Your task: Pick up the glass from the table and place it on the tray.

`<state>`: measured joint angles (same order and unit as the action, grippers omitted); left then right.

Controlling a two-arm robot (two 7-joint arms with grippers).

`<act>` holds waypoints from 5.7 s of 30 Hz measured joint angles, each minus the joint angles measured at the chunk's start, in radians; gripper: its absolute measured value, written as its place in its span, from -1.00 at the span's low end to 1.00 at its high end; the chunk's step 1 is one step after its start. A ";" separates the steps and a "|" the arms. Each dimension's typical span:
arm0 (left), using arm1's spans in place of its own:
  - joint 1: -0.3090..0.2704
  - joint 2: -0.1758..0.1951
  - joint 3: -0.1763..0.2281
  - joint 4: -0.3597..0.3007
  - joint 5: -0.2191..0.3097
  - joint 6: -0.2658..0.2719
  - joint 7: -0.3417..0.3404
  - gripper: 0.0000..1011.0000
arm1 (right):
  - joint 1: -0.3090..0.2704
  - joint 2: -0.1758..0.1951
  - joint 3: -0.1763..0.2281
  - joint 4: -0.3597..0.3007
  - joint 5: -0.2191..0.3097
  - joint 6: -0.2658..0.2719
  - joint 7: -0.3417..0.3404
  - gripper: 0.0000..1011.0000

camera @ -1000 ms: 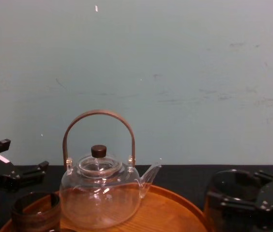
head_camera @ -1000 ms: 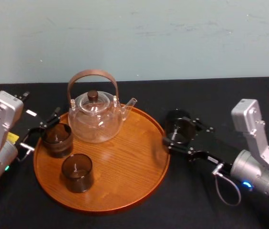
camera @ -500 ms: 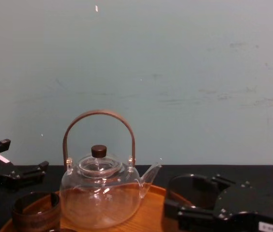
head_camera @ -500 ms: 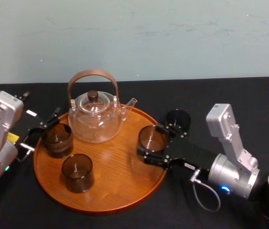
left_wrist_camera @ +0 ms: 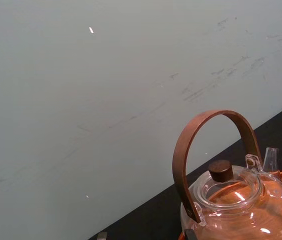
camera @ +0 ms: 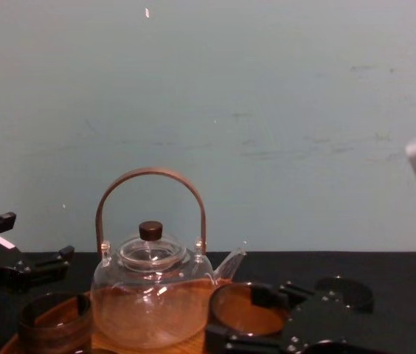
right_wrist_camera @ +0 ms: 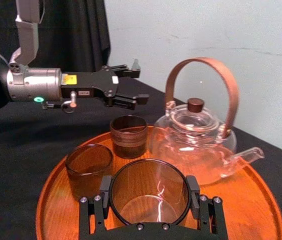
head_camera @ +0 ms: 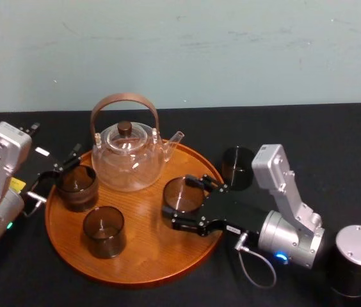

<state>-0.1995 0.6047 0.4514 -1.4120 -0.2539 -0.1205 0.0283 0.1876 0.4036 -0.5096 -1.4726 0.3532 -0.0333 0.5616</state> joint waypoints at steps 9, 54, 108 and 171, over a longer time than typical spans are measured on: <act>0.000 0.000 0.000 0.000 0.000 0.000 0.000 0.98 | 0.022 -0.017 -0.034 0.028 0.004 0.000 0.017 0.79; 0.000 0.000 0.000 0.000 0.000 0.000 0.000 0.98 | 0.050 -0.041 -0.085 0.108 0.046 0.035 0.034 0.79; 0.000 0.000 0.000 0.000 0.000 0.000 0.000 0.98 | -0.170 0.076 0.146 -0.147 0.060 -0.114 -0.107 0.98; 0.000 0.000 0.000 0.000 0.000 0.000 0.000 0.98 | 0.011 -0.018 0.207 0.199 0.003 -0.024 -0.104 0.98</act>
<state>-0.1996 0.6047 0.4514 -1.4119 -0.2539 -0.1205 0.0283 0.1987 0.3858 -0.3023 -1.2737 0.3561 -0.0570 0.4573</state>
